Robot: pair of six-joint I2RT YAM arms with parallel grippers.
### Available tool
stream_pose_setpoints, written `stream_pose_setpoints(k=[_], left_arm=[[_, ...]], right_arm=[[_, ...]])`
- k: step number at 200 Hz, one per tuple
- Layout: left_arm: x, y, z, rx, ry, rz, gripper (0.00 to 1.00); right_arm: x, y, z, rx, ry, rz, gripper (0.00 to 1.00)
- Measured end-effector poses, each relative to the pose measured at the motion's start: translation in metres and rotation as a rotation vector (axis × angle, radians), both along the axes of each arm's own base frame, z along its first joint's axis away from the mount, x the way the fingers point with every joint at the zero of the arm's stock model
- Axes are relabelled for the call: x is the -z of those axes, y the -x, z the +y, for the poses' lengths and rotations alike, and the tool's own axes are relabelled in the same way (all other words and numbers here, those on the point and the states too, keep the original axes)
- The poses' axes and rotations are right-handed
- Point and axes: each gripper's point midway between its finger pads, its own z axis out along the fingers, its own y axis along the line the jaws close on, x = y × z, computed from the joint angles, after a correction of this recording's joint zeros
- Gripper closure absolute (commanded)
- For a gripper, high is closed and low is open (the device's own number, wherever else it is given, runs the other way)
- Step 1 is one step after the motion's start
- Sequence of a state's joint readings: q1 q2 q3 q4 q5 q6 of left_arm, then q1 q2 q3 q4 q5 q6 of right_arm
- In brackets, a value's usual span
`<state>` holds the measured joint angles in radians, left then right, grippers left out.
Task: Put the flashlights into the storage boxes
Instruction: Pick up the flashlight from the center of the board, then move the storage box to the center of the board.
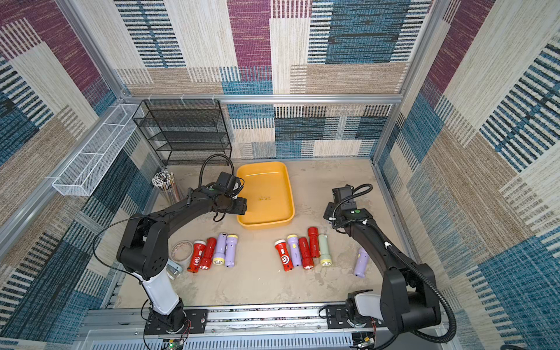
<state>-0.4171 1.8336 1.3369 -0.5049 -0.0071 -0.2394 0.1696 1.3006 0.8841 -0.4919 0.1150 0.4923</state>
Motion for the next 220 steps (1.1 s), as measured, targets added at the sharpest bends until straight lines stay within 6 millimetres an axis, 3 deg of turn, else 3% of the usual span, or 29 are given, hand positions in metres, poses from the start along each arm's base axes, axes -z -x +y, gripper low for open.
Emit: stream_pose_setpoints(k=[29,95,168,220], left_arm=[[0.006,-0.004,0.002,-0.009,-0.027,0.018,0.34],[0.016,-0.007,-0.002,-0.003,-0.038,0.056,0.69],[0.017,0.010,-0.029,0.068,-0.054,0.077,0.78],[0.021,0.032,-0.034,0.101,-0.086,0.099,0.80]], right_arm=[[-0.015,-0.017,0.010,-0.030,-0.006,-0.032,0.62],[-0.023,-0.057,0.057,-0.166,-0.039,-0.058,0.62],[-0.022,-0.088,0.090,-0.261,-0.048,-0.075,0.62],[-0.025,-0.105,0.112,-0.308,-0.051,-0.092,0.62]])
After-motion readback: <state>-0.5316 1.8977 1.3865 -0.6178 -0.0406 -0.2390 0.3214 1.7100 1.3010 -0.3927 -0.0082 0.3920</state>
